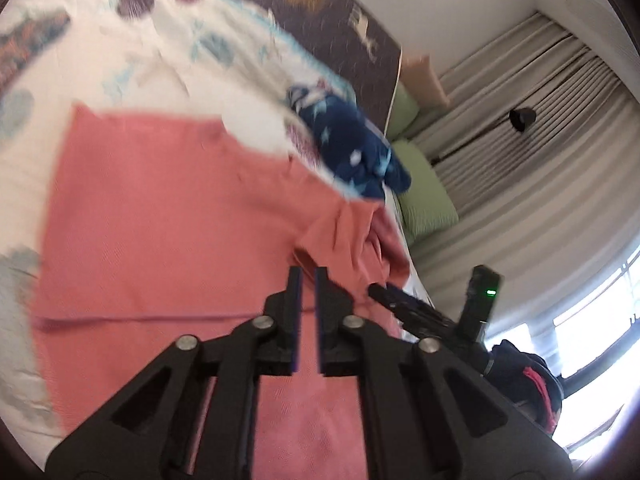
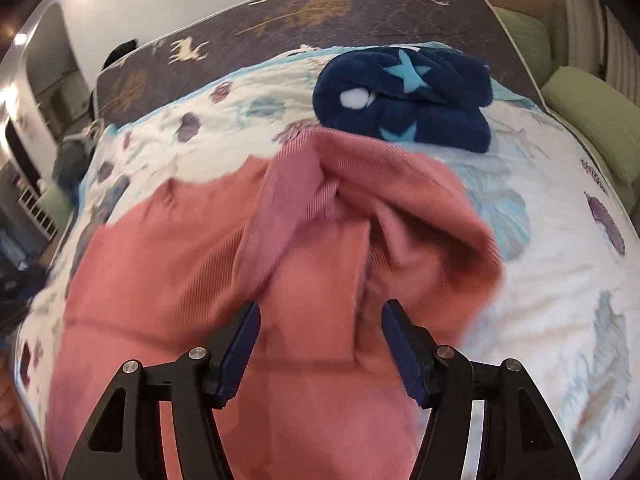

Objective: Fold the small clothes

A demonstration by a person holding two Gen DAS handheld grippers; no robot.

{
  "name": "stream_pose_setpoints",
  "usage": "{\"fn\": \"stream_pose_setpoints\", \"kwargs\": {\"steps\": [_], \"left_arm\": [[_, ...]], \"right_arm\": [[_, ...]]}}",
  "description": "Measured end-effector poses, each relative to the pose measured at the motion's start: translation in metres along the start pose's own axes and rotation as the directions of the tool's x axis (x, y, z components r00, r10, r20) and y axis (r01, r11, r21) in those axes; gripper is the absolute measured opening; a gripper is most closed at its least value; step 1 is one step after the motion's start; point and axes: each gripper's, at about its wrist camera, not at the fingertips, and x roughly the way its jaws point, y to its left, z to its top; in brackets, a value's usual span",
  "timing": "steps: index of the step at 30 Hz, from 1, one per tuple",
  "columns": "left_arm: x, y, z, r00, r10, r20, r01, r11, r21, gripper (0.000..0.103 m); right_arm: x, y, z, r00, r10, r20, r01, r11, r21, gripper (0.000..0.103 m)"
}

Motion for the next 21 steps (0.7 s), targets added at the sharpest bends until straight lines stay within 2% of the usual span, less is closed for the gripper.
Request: {"fn": "stream_pose_setpoints", "kwargs": {"steps": [1, 2, 5, 8, 9, 11, 13, 16, 17, 19, 21], "left_arm": [[0.014, -0.005, -0.001, 0.999, -0.015, -0.037, 0.015, 1.0, 0.002, 0.035], [0.024, -0.011, -0.001, 0.998, -0.013, -0.055, 0.014, 1.0, 0.014, 0.052], [0.065, -0.032, 0.0, 0.991, 0.022, -0.13, -0.014, 0.998, 0.062, 0.054], [0.113, -0.035, 0.003, 0.971, 0.049, -0.232, -0.05, 0.999, 0.004, 0.054], [0.123, -0.035, 0.002, 0.968, 0.057, -0.245, -0.061, 0.998, -0.007, 0.041], [0.132, -0.039, 0.005, 0.968, 0.06, -0.243, -0.066, 0.998, -0.014, 0.006], [0.113, -0.056, 0.016, 0.98, -0.02, -0.2, 0.017, 1.0, -0.016, 0.005], [0.052, -0.088, 0.045, 0.999, -0.027, -0.043, 0.032, 0.992, 0.123, 0.005], [0.023, -0.099, 0.057, 1.0, -0.022, 0.014, 0.019, 0.984, 0.178, 0.005], [-0.011, -0.109, 0.072, 0.998, 0.012, 0.062, -0.029, 0.962, 0.272, 0.006], [-0.037, -0.104, 0.079, 0.988, 0.112, 0.105, -0.141, 0.929, 0.342, 0.006]], "right_arm": [[-0.007, 0.0, -0.001, 1.0, 0.013, 0.002, -0.013, 1.0, 0.001, 0.064], [-0.015, -0.003, -0.002, 0.999, 0.032, 0.008, -0.032, 0.999, 0.008, 0.065], [-0.032, -0.009, -0.002, 0.998, 0.056, 0.032, -0.057, 0.998, 0.038, 0.065], [-0.045, -0.01, -0.001, 0.997, 0.039, 0.07, -0.042, 0.998, 0.044, 0.067], [-0.048, -0.011, 0.0, 0.997, 0.033, 0.076, -0.036, 0.998, 0.045, 0.067], [-0.052, -0.015, 0.0, 0.996, 0.028, 0.084, -0.033, 0.998, 0.054, 0.067], [-0.055, -0.023, 0.002, 0.995, 0.002, 0.102, -0.009, 0.998, 0.066, 0.067], [-0.059, -0.033, 0.003, 0.991, -0.067, 0.119, 0.059, 0.996, 0.064, 0.068], [-0.058, -0.036, 0.004, 0.99, -0.081, 0.116, 0.074, 0.995, 0.062, 0.069], [-0.054, -0.04, 0.005, 0.991, -0.099, 0.093, 0.095, 0.994, 0.053, 0.07], [-0.047, -0.041, 0.005, 0.992, -0.099, 0.075, 0.095, 0.994, 0.053, 0.07]]}}
